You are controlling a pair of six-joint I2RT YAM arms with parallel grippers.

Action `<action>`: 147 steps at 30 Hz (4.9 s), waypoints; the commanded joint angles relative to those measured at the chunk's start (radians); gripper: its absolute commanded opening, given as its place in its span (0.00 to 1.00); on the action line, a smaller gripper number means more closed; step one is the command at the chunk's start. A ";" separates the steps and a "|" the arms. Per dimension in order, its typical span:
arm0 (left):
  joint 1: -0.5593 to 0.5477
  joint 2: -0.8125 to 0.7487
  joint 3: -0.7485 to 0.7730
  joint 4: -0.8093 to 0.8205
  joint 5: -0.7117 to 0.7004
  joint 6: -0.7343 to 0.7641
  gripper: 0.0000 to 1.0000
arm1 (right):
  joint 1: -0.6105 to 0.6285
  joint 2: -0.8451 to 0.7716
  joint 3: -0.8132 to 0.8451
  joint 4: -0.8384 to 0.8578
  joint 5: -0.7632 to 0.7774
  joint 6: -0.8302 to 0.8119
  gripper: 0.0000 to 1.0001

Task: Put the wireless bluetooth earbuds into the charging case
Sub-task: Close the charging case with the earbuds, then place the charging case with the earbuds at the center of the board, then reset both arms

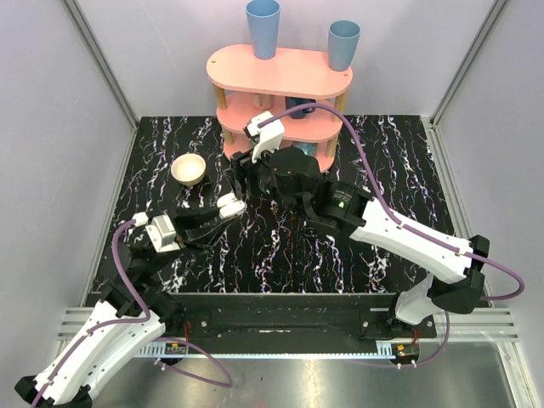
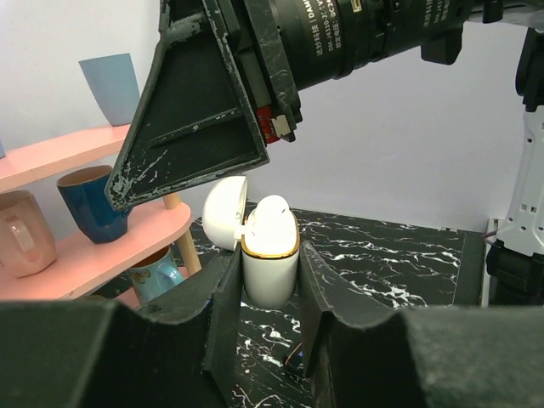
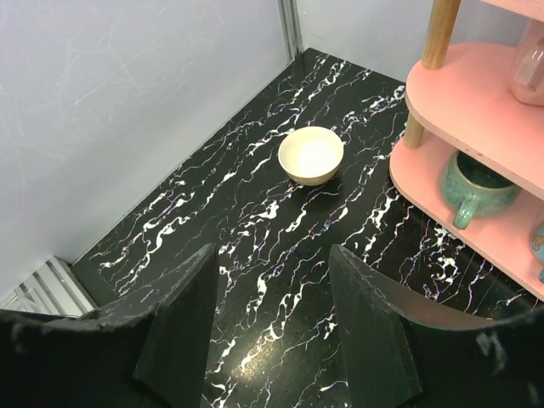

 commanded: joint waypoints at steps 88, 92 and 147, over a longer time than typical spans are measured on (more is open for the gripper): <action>-0.016 1.312 -0.088 0.715 -0.104 -1.026 0.15 | -0.307 -0.407 -0.702 -0.132 -0.027 0.397 0.71; -0.016 1.370 -0.091 0.792 -0.090 -1.068 0.14 | -0.309 -0.410 -0.704 -0.132 -0.030 0.390 0.71; 0.001 0.413 0.213 -0.469 -0.857 -0.371 0.99 | -1.076 -0.359 -0.796 -0.079 -0.228 0.219 1.00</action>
